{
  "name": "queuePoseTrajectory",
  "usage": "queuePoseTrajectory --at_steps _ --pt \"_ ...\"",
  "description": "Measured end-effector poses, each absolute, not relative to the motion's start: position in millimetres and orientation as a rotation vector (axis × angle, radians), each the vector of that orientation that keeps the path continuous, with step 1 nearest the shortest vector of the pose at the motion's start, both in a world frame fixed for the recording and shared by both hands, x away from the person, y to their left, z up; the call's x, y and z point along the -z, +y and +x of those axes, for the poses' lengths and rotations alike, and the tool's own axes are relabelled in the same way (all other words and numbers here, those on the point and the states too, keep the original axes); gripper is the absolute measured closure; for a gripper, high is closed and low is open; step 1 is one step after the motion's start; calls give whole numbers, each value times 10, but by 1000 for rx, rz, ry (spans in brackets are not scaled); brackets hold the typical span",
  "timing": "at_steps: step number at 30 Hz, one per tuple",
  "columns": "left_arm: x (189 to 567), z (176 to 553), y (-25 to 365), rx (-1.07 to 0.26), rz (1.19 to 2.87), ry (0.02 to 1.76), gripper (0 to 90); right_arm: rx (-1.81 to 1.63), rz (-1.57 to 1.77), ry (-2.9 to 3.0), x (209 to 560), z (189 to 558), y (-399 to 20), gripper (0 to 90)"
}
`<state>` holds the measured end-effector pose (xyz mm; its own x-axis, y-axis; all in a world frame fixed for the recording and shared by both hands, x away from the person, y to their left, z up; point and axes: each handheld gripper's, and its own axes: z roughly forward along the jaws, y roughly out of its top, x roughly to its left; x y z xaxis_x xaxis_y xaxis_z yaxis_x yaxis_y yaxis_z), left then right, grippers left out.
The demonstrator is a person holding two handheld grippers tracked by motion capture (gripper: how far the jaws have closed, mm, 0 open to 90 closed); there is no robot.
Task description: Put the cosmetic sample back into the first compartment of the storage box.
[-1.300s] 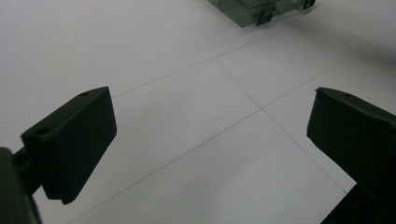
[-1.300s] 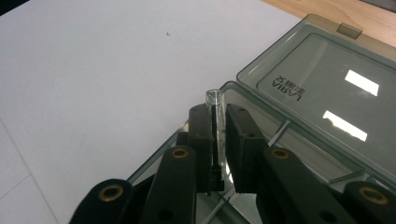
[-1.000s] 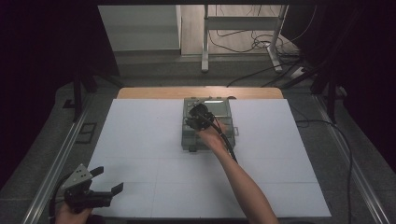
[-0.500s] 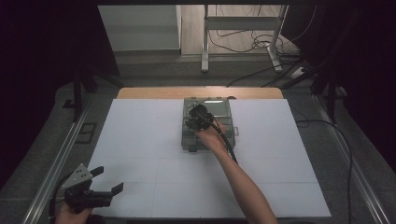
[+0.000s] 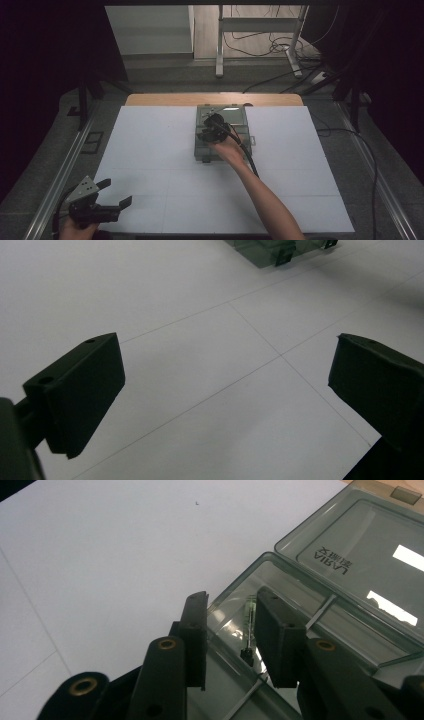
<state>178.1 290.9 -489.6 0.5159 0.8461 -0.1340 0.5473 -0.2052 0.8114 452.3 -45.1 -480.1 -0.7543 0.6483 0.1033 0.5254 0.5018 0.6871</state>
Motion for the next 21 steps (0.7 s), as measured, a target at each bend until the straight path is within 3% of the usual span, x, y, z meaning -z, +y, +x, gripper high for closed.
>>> queuePoseTrajectory --at_steps 21 --pt "4897 1780 2916 -432 1882 1156 22 -1146 978 2603 4667 4223 -664 484"
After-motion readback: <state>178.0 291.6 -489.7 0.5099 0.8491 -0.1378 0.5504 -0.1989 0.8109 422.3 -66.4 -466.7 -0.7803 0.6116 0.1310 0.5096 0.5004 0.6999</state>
